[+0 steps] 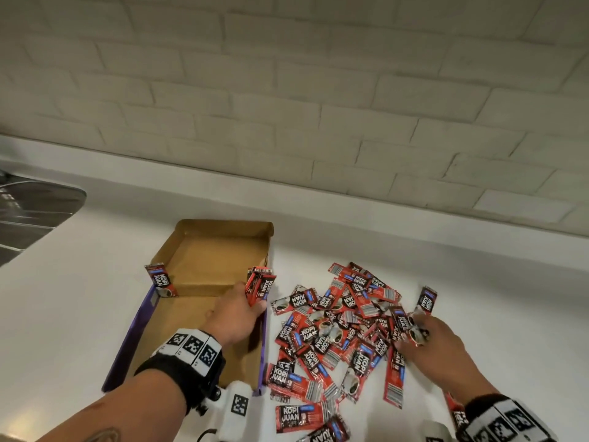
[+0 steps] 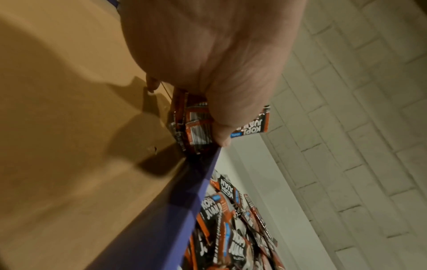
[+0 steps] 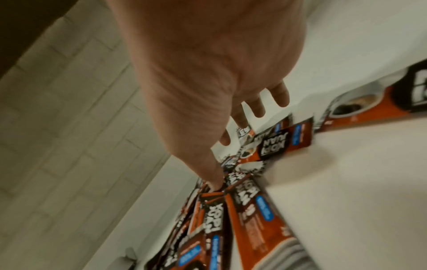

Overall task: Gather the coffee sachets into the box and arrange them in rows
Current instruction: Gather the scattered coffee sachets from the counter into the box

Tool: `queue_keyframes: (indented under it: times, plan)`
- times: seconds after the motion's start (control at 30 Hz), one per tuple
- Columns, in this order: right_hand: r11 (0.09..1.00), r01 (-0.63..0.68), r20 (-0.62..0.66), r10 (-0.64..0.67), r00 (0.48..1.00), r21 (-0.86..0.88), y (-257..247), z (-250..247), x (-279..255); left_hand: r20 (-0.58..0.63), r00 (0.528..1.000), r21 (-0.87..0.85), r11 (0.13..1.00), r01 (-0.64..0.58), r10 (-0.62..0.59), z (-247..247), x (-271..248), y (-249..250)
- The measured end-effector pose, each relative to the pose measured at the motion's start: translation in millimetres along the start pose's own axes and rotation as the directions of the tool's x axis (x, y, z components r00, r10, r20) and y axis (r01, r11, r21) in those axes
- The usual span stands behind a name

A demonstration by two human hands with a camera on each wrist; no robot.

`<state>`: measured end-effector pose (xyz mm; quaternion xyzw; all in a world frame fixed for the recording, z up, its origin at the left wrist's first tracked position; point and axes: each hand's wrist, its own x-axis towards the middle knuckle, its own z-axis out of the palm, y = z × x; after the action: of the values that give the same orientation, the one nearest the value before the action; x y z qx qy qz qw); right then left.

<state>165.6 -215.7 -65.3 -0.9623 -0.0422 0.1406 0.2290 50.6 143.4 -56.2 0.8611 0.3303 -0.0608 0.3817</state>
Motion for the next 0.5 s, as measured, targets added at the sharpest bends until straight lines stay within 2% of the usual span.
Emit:
queue_keyframes:
  times: [0.1, 0.17, 0.23, 0.33, 0.5]
  plan:
    - [0.996, 0.002, 0.051, 0.003, 0.999, -0.093, 5, 9, -1, 0.021, 0.999, 0.27, 0.962, 0.031, -0.038, -3, -4, 5]
    - [0.988, 0.01, 0.065, 0.0, 0.998, -0.157, 6, 14, -3, 0.039, 0.997, 0.334, 0.941, 0.054, -0.071, -5, -4, 3]
    - [0.984, 0.011, 0.052, -0.002, 0.999, -0.178, 9, 18, -1, 0.071, 0.993, 0.311, 0.948, 0.064, -0.09, -6, -2, -3]
    - [0.984, 0.016, 0.07, -0.003, 0.998, -0.177, 11, 19, 1, 0.145, 0.987, 0.186, 0.982, 0.039, -0.066, -10, 1, -10]
    - [0.989, 0.015, 0.096, -0.001, 0.995, -0.144, 16, 18, 5, 0.188, 0.979, 0.151, 0.983, -0.102, 0.073, -15, -3, -6]
